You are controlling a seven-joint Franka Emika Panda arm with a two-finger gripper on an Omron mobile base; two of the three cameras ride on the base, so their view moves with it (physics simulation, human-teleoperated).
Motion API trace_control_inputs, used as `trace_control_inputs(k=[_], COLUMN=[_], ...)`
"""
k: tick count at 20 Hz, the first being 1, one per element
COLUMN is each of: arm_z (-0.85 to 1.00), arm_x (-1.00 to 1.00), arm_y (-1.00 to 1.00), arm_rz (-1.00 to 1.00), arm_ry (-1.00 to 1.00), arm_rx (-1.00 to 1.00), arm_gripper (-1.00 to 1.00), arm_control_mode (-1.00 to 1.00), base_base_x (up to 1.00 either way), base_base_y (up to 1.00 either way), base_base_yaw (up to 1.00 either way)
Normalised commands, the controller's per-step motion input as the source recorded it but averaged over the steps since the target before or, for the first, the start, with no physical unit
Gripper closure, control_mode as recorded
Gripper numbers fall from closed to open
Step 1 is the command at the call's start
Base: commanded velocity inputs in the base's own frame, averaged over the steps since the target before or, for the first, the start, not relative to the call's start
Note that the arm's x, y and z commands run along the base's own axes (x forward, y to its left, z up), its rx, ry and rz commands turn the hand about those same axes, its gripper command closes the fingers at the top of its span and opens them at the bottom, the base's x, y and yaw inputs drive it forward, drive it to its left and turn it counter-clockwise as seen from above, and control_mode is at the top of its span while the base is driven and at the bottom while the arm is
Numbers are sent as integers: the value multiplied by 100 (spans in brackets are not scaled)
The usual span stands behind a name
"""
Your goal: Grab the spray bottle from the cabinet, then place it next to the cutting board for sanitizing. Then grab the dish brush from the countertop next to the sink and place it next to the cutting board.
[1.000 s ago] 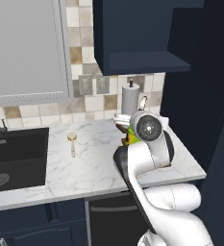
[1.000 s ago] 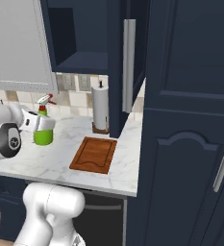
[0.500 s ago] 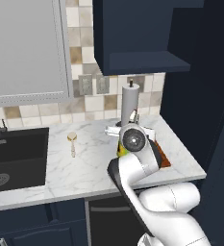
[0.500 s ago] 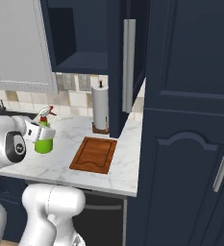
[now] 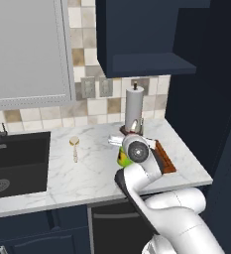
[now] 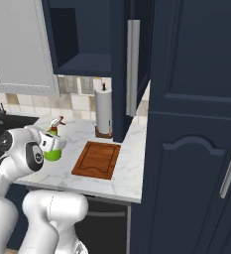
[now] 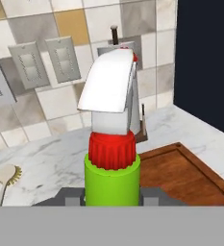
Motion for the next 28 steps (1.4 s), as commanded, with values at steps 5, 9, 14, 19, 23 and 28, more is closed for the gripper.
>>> trace_control_inputs(k=[5,9,14,19,23,28], arm_z=[-38,-32,-27,-19,-8,-1], arm_x=[48,44,42,30,0,0], arm_y=[0,7,2,1,4,4], arm_rz=[0,0,0,0,0,0], arm_ry=[0,0,0,0,0,-1], arm_rx=[1,0,0,0,0,0], arm_gripper=[100,100,100,100,100,100], arm_control_mode=[-100,-100,-100,-100,-100,-100], base_base_x=[0,0,0,0,0,0], base_base_y=[0,0,0,0,0,0], base_base_yaw=[0,0,0,0,0,0])
